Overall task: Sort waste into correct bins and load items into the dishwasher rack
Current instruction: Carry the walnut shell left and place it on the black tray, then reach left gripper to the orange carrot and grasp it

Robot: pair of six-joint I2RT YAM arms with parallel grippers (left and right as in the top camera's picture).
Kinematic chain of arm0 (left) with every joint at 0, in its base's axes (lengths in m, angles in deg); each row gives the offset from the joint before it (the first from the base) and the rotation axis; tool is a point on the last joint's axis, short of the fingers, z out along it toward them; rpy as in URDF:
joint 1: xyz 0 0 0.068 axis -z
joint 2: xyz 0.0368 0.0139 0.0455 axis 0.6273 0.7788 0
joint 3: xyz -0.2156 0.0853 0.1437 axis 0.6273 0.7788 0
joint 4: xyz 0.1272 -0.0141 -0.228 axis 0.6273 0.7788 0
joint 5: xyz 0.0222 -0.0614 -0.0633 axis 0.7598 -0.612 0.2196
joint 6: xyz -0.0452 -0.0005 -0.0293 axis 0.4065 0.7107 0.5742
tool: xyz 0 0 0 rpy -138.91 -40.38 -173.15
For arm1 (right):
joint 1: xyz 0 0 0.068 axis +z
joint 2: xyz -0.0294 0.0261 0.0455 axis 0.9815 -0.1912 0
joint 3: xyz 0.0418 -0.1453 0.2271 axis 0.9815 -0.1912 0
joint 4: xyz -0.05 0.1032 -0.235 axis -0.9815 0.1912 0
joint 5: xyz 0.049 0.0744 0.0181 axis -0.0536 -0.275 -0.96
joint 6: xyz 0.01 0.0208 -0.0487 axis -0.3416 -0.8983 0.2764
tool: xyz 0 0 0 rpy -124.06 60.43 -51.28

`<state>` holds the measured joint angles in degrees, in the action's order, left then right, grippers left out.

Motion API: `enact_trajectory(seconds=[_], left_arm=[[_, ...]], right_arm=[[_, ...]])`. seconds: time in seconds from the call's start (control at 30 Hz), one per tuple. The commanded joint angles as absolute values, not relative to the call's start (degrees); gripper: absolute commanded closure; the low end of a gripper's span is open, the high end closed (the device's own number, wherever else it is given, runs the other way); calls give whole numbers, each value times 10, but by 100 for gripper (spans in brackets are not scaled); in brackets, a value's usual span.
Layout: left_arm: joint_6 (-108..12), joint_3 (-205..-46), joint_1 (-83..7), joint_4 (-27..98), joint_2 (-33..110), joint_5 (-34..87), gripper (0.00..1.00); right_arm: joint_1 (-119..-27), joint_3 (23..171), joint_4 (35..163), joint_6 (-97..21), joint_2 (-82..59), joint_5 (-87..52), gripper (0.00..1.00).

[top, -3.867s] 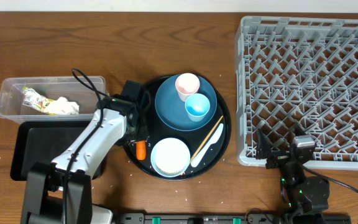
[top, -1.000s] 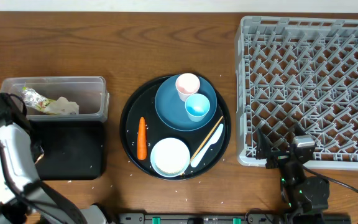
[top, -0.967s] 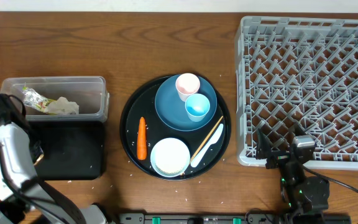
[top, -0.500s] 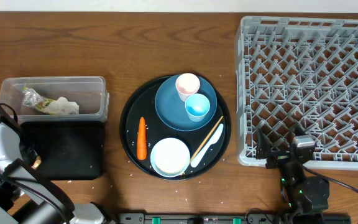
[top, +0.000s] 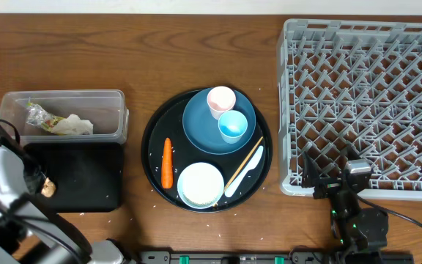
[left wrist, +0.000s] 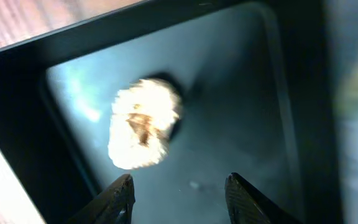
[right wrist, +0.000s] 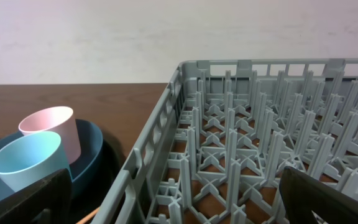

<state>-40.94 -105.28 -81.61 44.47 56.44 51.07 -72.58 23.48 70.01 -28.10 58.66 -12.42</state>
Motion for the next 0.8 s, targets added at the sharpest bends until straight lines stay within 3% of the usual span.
enact_trajectory(seconds=[0.0, 0.23, 0.37, 0.6, 0.77], left_arm=[[-416, -1075, -794, 454, 493, 458, 51], [-461, -1074, -681, 511, 359, 387, 51], [-516, -1074, -571, 557, 317, 355, 51], [-558, -1044, -375, 580, 329, 384, 51], [-550, -1025, -292, 575, 380, 446, 51]], right_arm=[[-732, 234, 702, -284, 589, -124, 1], [-732, 234, 702, -284, 589, -124, 1], [-732, 234, 702, -284, 589, -124, 1], [-732, 234, 702, -284, 589, -124, 1], [-732, 234, 702, -284, 589, -124, 1]])
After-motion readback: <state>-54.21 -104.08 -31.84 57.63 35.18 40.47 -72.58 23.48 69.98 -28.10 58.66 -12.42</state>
